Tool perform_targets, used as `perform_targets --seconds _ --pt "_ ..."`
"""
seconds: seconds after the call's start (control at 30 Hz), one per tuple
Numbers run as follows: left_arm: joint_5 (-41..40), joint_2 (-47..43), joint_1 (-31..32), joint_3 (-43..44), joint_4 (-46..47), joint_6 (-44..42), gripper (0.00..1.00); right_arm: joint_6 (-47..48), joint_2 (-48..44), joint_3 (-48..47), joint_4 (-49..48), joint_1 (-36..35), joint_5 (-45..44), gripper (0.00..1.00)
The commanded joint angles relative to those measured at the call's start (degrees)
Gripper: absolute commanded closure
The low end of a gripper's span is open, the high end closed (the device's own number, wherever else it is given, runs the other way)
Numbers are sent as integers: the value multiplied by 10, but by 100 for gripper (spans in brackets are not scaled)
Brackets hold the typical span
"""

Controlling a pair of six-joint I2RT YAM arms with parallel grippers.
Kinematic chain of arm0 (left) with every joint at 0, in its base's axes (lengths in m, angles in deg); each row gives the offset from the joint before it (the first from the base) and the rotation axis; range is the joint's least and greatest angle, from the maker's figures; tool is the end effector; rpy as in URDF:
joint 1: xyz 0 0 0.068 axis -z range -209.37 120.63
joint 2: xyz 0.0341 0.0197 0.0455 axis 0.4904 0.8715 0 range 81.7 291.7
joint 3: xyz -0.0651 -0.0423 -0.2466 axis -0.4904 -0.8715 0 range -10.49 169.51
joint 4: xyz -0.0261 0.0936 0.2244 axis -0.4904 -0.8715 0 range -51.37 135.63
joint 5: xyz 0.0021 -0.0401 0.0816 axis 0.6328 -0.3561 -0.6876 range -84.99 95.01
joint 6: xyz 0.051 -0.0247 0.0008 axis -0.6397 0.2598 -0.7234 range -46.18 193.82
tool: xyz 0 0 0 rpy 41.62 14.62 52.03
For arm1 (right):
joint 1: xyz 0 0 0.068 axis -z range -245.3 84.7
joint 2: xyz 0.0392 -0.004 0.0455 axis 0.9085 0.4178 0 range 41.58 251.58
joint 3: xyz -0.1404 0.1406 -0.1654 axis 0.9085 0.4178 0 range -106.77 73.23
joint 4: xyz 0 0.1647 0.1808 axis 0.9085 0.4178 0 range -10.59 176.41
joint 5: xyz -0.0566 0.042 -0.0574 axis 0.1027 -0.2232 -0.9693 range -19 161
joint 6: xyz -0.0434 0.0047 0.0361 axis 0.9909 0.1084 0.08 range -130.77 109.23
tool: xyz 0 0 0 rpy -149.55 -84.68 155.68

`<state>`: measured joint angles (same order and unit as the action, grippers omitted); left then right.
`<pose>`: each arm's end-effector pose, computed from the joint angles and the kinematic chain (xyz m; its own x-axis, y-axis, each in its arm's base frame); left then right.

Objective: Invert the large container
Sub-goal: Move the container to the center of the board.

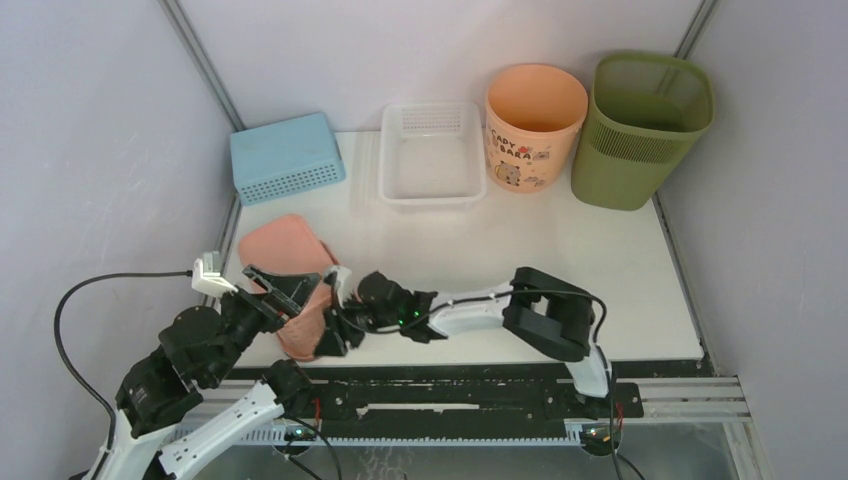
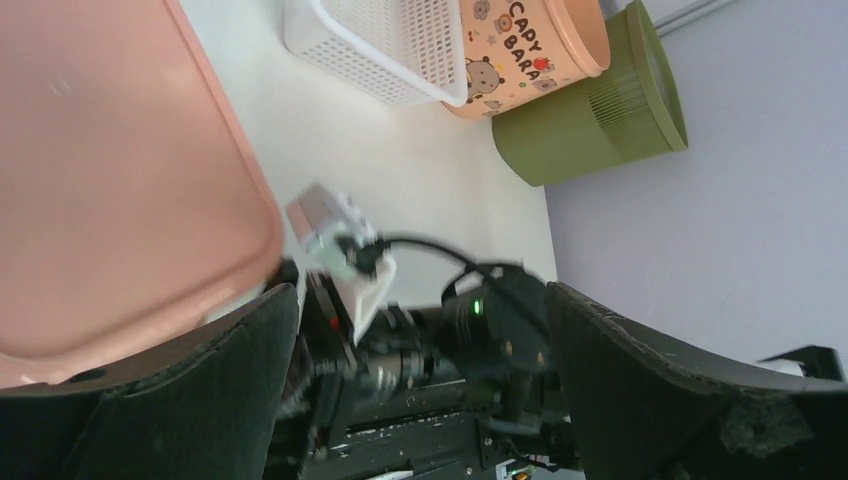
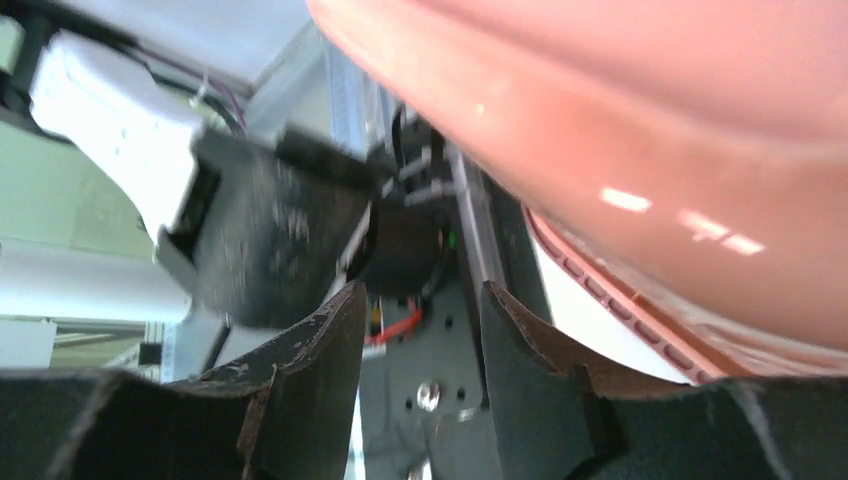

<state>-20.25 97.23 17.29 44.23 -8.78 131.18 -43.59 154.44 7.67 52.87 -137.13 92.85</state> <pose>0.0286 -0.0058 0.3413 -0.4130 -0.6719 -0.6148 0.0507 0.6570 -0.7522 0.1165 0.4021 0.1777 -0.6296 -0.3054 -0.7144 -0.7725 0.1479 0.6176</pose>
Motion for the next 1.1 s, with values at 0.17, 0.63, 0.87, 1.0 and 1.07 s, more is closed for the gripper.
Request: perform_targets --seconds 0.17,0.63,0.87,1.0,1.07 --pt "-46 -16 2 22 -36 -7 4 50 185 -378 134 61 85 43" --pt "-112 20 2 -14 -71 30 1 42 35 -189 49 138 154 36" --pt "-177 92 0 -75 -34 102 0 31 -158 22 90 192 79 38" --pt "-181 169 -39 -89 -13 117 0 46 -227 68 139 205 49 38" --pt "-150 231 -84 -84 -8 110 0 44 -250 88 145 212 46 39"
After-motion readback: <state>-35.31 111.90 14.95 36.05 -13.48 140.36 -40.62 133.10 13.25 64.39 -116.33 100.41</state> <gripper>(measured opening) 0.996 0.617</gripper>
